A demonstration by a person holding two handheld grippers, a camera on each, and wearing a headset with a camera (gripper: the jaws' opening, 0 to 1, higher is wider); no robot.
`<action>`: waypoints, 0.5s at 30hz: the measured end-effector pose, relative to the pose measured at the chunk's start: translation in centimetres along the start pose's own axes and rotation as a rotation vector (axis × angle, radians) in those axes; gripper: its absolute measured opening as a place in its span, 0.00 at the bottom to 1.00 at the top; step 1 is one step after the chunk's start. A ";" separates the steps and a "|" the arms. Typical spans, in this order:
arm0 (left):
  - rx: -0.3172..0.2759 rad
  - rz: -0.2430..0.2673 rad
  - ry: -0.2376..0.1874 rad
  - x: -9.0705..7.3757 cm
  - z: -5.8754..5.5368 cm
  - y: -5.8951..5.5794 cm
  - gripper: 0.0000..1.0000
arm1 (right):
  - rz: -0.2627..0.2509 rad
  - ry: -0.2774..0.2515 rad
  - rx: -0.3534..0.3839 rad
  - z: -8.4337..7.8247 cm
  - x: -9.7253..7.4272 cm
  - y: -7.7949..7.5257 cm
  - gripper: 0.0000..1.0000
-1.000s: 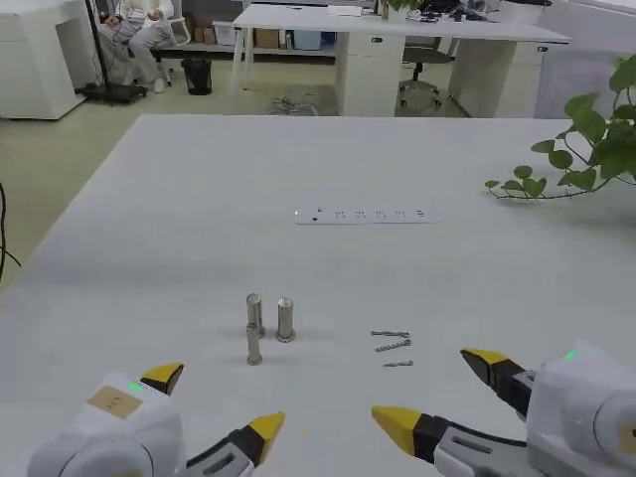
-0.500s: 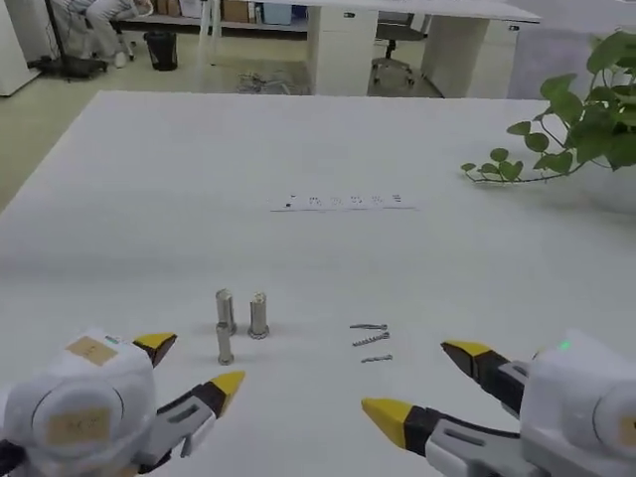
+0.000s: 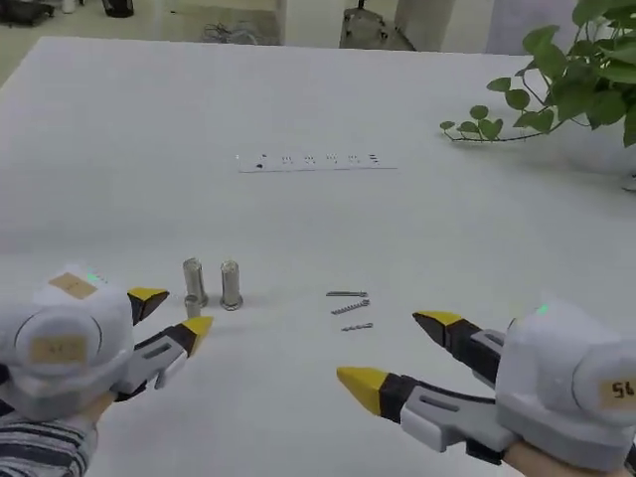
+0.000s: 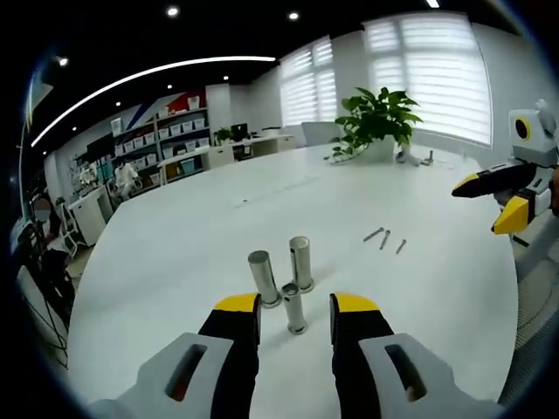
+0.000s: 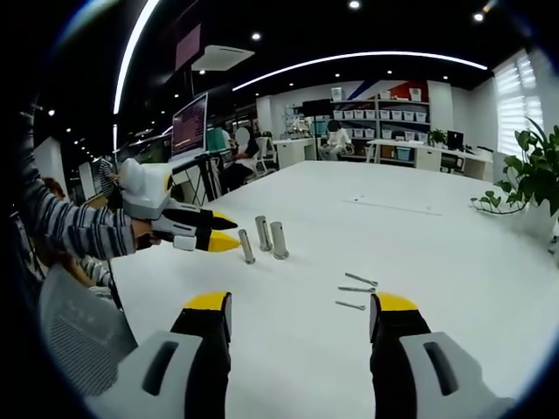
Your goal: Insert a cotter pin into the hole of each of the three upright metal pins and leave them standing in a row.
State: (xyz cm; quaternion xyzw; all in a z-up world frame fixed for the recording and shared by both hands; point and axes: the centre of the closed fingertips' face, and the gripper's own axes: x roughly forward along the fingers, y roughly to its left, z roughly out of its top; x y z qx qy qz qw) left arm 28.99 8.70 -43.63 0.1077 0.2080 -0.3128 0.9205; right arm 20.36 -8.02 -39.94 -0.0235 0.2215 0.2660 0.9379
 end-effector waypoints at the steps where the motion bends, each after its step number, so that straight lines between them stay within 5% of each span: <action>1: 0.002 -0.003 0.003 0.2 -0.1 0.0 0.27 | 0.002 0.004 -0.002 -0.1 0.1 0.0 0.61; 15: -0.023 -0.049 0.039 2.3 -1.4 0.3 0.11 | 0.003 0.028 0.011 -0.6 1.1 -0.6 0.59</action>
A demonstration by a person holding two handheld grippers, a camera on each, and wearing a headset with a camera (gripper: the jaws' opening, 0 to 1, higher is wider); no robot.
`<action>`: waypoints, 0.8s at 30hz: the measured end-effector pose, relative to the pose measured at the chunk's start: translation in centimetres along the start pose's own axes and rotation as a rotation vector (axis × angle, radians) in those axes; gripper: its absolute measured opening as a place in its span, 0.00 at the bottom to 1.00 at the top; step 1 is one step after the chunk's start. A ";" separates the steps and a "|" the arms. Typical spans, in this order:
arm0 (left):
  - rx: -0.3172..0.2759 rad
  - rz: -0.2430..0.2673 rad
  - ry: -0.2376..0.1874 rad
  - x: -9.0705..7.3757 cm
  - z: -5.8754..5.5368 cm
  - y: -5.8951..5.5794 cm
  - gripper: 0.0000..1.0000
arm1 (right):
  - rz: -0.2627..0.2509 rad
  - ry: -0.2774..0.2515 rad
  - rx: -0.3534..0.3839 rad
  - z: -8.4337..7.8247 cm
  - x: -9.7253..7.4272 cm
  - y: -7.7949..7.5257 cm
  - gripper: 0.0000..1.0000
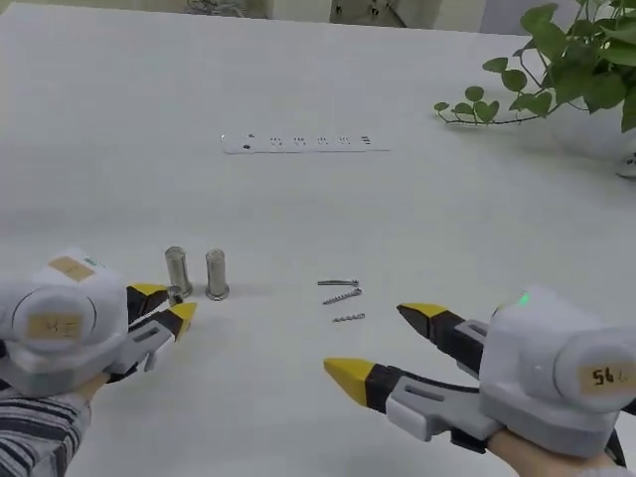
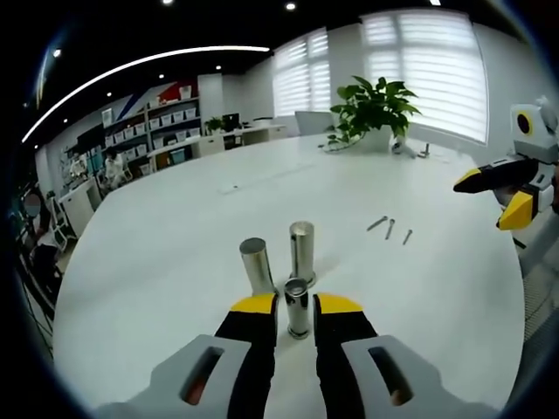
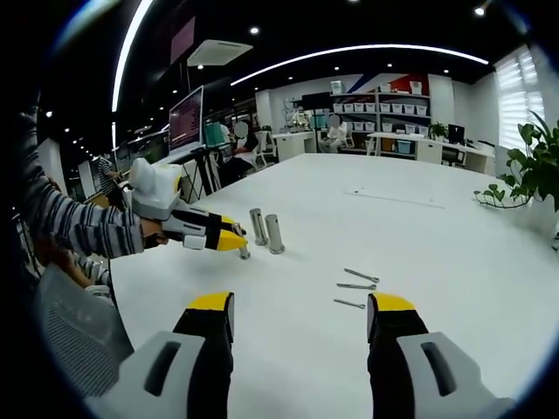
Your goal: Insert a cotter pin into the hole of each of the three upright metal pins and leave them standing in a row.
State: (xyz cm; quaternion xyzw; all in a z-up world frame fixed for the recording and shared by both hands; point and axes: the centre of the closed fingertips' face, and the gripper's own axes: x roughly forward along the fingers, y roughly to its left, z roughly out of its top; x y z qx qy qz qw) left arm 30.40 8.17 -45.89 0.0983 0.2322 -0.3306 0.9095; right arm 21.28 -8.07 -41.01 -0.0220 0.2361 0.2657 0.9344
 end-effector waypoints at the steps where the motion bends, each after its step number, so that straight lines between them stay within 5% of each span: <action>1: -0.004 -0.003 0.001 0.0 -0.1 0.0 0.10 | -0.001 0.001 0.000 0.0 0.0 0.0 0.58; 19: 0.042 -0.077 0.000 0.1 -0.1 -1.2 0.05 | 0.008 0.014 -0.009 0.0 0.2 0.3 0.57; 24: 0.058 -0.129 -0.005 0.0 0.1 -2.7 0.05 | 0.005 0.019 -0.004 0.0 0.0 0.1 0.57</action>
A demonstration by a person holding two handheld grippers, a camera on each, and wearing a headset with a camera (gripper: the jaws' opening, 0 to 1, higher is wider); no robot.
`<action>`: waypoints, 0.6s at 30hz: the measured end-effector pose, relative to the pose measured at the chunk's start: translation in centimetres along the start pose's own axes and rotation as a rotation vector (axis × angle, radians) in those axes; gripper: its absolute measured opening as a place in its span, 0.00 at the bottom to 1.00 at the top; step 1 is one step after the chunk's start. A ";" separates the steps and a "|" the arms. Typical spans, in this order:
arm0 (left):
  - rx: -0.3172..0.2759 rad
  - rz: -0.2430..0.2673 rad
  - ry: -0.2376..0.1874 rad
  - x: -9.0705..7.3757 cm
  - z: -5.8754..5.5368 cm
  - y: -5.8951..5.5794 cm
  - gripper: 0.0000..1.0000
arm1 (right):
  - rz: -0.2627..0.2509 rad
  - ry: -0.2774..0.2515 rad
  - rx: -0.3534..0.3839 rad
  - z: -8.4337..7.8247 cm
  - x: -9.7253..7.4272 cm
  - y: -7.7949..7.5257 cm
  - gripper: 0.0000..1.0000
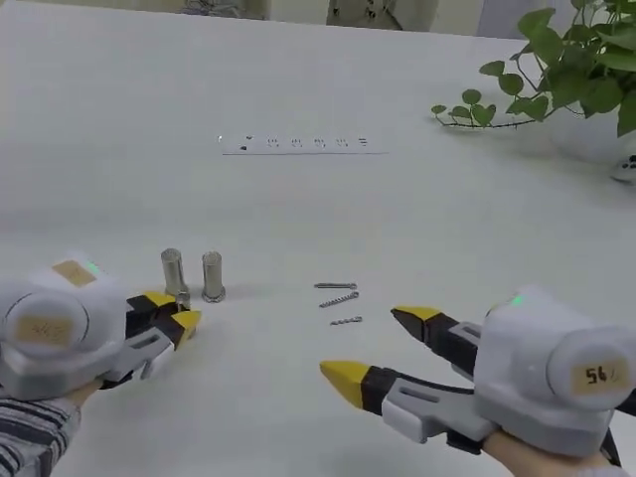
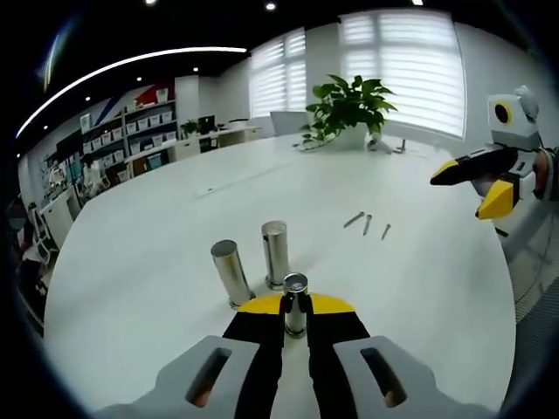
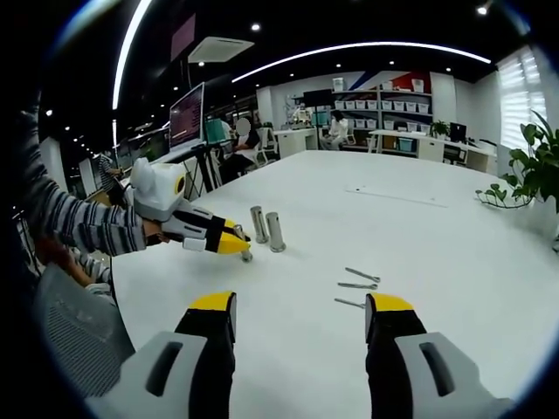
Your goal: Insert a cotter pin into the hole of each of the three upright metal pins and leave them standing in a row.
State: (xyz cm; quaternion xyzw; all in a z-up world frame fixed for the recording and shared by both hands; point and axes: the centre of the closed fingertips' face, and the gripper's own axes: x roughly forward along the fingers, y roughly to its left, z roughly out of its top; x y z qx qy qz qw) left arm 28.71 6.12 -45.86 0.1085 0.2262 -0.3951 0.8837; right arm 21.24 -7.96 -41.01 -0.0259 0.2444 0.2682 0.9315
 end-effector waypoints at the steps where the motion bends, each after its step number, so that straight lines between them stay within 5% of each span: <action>1: 0.000 -0.014 -0.003 0.0 0.1 -0.4 0.05 | -0.001 0.001 0.000 0.0 0.0 0.0 0.56; 18: 0.076 -0.190 -0.011 0.8 1.0 -5.7 0.05 | -0.004 0.039 0.014 -1.2 -0.3 0.0 0.54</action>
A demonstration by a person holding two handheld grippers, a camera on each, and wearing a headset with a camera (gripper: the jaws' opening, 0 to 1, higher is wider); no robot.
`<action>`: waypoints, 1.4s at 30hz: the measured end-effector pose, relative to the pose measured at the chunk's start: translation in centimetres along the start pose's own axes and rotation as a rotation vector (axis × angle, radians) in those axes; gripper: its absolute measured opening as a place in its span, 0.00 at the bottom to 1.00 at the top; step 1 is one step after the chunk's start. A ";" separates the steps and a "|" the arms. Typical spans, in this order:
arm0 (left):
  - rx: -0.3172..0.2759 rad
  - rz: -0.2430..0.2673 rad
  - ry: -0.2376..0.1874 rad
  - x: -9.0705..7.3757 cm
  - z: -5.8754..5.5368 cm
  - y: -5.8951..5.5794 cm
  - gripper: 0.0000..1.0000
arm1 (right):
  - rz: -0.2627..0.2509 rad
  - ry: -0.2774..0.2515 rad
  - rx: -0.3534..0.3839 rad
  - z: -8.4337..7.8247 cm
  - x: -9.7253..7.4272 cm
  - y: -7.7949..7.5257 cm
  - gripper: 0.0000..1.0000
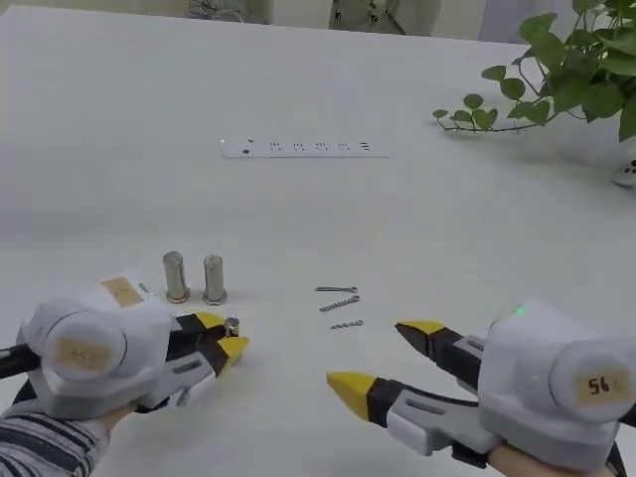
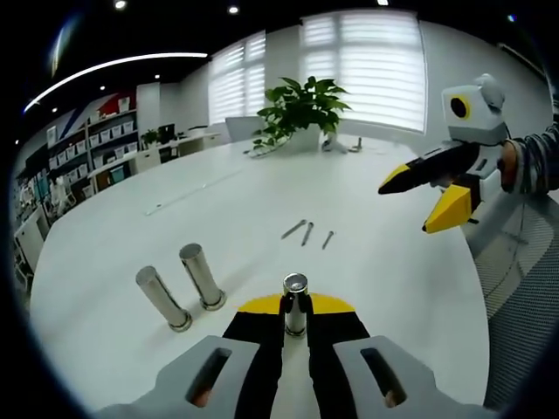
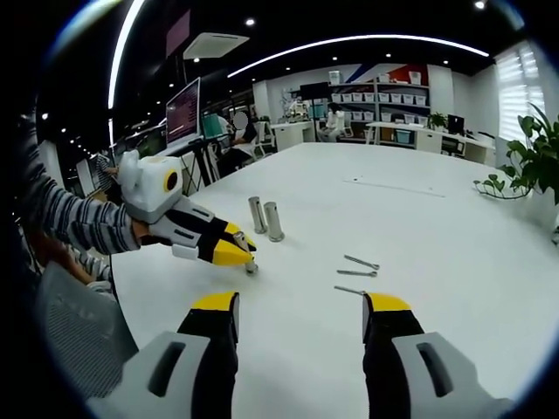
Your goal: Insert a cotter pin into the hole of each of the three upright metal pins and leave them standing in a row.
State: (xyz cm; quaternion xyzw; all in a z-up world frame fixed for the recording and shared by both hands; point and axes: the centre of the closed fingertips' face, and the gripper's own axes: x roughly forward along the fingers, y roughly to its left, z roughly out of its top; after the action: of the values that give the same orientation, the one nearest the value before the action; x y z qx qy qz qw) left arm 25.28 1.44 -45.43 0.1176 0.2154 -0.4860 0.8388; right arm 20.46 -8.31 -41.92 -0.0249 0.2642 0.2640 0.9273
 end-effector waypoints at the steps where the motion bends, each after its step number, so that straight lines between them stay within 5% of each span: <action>1: -0.001 -0.003 0.003 0.1 0.0 -0.1 0.05 | 0.001 0.001 -0.002 0.0 0.0 0.0 0.53; 23: 0.022 -0.047 0.025 0.8 -0.6 -1.4 0.05 | -0.034 0.044 -0.039 -0.6 -0.2 -1.5 0.53; 34: 0.011 -0.050 0.020 0.9 -0.3 -1.4 0.14 | -0.009 0.140 -0.129 -0.6 0.5 -3.3 0.48; 42: -0.032 -0.004 0.018 -0.1 0.2 -1.1 0.28 | 0.049 0.241 -0.230 -0.6 1.6 -4.7 0.45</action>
State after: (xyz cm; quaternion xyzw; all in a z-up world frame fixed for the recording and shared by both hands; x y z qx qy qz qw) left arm 24.33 0.82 -45.20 0.1082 0.2310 -0.4832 0.8375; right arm 23.75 -11.72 -43.66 -0.1557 0.3423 0.3102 0.8731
